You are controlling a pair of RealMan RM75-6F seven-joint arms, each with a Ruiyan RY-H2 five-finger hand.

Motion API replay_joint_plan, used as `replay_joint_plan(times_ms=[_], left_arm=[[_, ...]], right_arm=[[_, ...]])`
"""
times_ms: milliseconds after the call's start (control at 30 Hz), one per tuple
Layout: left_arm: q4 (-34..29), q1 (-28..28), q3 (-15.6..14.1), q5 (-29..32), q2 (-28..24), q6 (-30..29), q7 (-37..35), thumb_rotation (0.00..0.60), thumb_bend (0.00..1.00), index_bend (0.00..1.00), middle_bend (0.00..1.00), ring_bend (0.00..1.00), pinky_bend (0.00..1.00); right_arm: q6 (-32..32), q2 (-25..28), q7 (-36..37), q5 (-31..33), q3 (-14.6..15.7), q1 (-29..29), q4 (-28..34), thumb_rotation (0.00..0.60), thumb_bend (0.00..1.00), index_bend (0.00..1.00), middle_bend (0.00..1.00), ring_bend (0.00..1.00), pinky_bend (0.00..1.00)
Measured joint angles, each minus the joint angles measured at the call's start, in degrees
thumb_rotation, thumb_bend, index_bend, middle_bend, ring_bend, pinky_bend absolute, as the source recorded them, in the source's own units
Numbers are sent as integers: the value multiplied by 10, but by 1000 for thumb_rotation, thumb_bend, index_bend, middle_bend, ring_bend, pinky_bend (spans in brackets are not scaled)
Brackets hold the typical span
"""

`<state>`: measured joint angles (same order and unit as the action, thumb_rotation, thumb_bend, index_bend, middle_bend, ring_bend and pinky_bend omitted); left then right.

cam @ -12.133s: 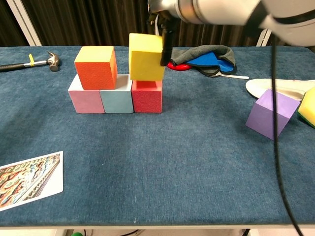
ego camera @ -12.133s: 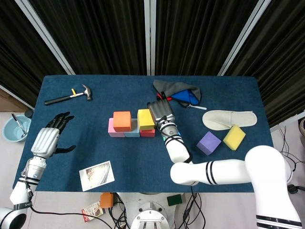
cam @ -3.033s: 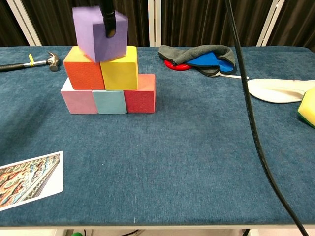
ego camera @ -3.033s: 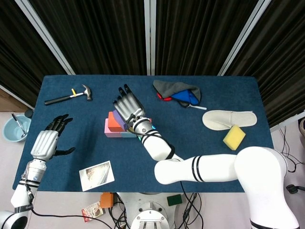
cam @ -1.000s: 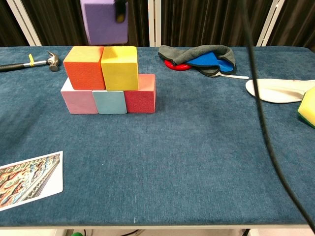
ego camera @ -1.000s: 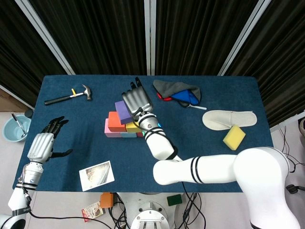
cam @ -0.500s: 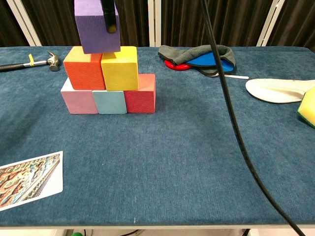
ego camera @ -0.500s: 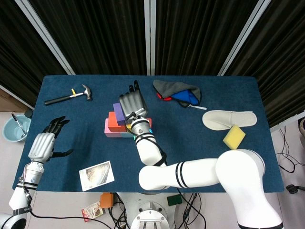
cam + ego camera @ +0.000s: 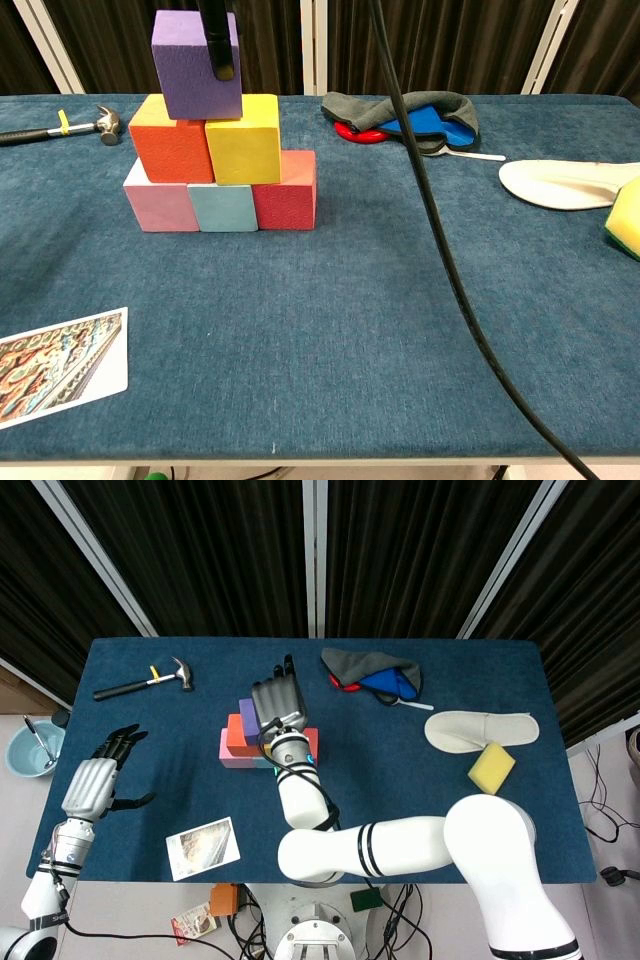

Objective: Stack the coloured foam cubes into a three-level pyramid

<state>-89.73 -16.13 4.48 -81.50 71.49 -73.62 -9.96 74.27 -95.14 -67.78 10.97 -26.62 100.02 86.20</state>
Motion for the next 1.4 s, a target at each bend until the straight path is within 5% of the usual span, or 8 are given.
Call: replay_joint_plan(times_ms=[233,633,900,1167,1400], left_arm=[[1,-1,1,0,2,0,-1,595,100,135,59,31,177],[6,0,1,1,3,1,-5,598,99,134,59,31,177],[9,1,0,3,4,2,-7,593,99,134,59,31,177],[6,-2,2,4,3,6,-5,591,100,134,59,31,176],[6,-2,2,7,3,8,-4,595,100,135,59,31,176]], right_arm=[[19,-19,-34,7,-26,1,-16,600,0,407,407,150,0],[12,-18,-58,-2,-51,-23,-1,600,0,192,237,105,0],[-52,24,-59,-23,-50,-57,34,600,0,201,213,61,0],[-148,63,-11,-81,-17,-100,50,600,0,276,218,56,0],[-160,62,11,-83,1,-95,36,600,0,312,285,58,0]])
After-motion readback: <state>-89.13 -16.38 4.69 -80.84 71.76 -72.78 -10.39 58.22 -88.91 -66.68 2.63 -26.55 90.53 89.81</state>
